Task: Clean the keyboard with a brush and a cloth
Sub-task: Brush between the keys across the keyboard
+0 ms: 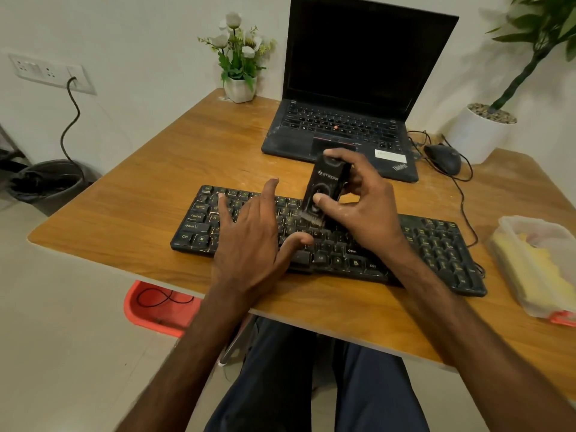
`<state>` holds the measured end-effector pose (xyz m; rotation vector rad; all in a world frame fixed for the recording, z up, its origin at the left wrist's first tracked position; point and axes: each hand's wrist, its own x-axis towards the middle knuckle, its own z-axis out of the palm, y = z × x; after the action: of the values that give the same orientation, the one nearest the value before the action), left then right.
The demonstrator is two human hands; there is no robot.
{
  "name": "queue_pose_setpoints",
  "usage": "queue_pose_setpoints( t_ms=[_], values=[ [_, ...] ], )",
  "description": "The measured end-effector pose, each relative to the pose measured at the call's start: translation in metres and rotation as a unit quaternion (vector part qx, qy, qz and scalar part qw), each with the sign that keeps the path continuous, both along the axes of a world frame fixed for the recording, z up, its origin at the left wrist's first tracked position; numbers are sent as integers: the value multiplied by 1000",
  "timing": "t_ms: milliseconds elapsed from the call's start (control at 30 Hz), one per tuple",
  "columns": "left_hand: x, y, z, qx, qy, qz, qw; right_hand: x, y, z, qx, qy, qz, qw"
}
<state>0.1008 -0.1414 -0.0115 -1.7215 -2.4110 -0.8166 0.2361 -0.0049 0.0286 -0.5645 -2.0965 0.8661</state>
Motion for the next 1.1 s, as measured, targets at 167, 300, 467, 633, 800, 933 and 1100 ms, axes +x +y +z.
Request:
queue_pose_setpoints(
  t_ms=[167,300,467,633,800,933,1100],
  values=[
    [0,-1,1,4,-11,-5,1000,6,-1,1,-61,14,22,998],
    [-1,0,0,0,-10,-6,1000,11,-22,-5,-21,-7,105,994],
    [0,0,2,-5,3,-7,1000,1,24,9,107,-41,-30,993],
    [-1,0,1,-2,2,-11,1000,15,-6,-2,3,-19,51,999],
    [1,-1,2,-4,11,-12,1000,16,-3,1,102,-53,51,992],
    [1,-1,4,-6,3,-12,1000,13,19,8,45,-29,-17,998],
    [-1,-1,1,-1,0,-19,1000,9,-22,-6,65,-30,131,989]
  ],
)
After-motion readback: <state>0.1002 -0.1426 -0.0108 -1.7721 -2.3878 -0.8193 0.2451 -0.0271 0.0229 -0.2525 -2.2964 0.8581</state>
